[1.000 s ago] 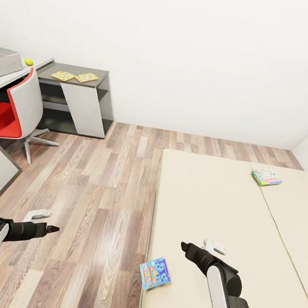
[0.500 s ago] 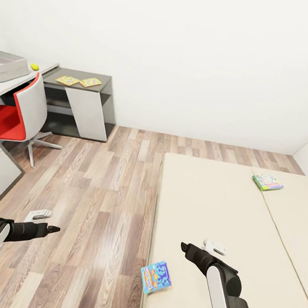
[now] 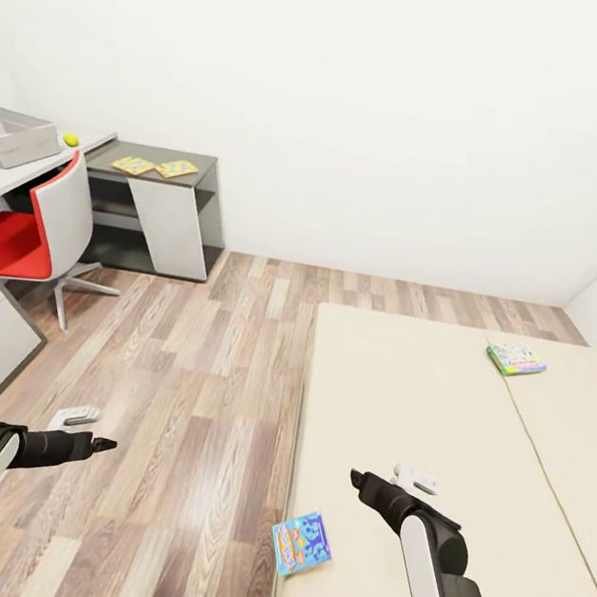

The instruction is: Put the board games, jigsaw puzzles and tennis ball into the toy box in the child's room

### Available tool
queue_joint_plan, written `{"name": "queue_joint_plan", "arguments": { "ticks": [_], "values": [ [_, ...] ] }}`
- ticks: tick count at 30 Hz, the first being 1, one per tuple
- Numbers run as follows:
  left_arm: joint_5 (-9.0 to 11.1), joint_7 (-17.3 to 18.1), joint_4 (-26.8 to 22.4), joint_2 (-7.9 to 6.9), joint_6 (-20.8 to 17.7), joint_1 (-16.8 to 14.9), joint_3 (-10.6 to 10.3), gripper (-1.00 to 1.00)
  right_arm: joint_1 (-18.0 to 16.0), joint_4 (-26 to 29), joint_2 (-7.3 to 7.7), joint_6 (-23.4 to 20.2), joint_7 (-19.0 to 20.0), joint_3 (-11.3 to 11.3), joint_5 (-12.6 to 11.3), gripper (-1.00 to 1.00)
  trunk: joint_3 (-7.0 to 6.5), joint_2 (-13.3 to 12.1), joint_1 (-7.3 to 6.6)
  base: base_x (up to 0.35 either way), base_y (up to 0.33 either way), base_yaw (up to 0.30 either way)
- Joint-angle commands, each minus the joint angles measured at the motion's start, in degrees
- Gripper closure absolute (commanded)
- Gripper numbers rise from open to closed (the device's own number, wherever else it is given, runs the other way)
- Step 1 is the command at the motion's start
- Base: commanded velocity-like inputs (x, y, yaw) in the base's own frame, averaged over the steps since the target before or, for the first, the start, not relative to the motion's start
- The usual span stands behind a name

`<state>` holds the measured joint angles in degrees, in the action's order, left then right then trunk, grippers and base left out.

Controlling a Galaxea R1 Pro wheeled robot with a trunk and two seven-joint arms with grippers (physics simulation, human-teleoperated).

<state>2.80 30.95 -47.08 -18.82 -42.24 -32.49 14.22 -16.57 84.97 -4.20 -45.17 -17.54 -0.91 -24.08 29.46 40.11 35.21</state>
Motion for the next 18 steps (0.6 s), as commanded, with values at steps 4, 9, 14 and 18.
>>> {"name": "queue_joint_plan", "arguments": {
  "ticks": [4, 9, 14, 18],
  "values": [
    [0.29, 0.07, -0.03, 0.01, -0.47, -0.03, 0.11, -1.0, -0.04, 0.07, -0.06, -0.18, -0.48, -0.06, -0.59, -1.0, -0.32, 0.05, 0.02, 0.0, 0.0, 0.0],
    [0.28, 0.06, -0.03, 0.01, -0.47, -0.03, 0.11, -1.0, -0.04, 0.05, -0.1, -0.18, -0.48, -0.06, -0.6, -1.0, -0.8, 0.05, 0.02, 0.0, 0.0, 0.0],
    [0.27, 0.06, -0.03, 0.01, -0.47, -0.03, 0.11, -1.0, -0.04, 0.03, -0.14, -0.18, -0.48, -0.06, -0.62, -1.0, -1.27, 0.05, 0.02, 0.0, 0.0, 0.0],
    [0.27, 0.05, -0.03, 0.01, -0.47, -0.03, 0.11, -1.0, -0.04, 0.03, -0.15, -0.18, -0.48, -0.06, -0.61, -1.0, -1.65, 0.05, 0.02, 0.0, 0.0, 0.0]
  ]
}}
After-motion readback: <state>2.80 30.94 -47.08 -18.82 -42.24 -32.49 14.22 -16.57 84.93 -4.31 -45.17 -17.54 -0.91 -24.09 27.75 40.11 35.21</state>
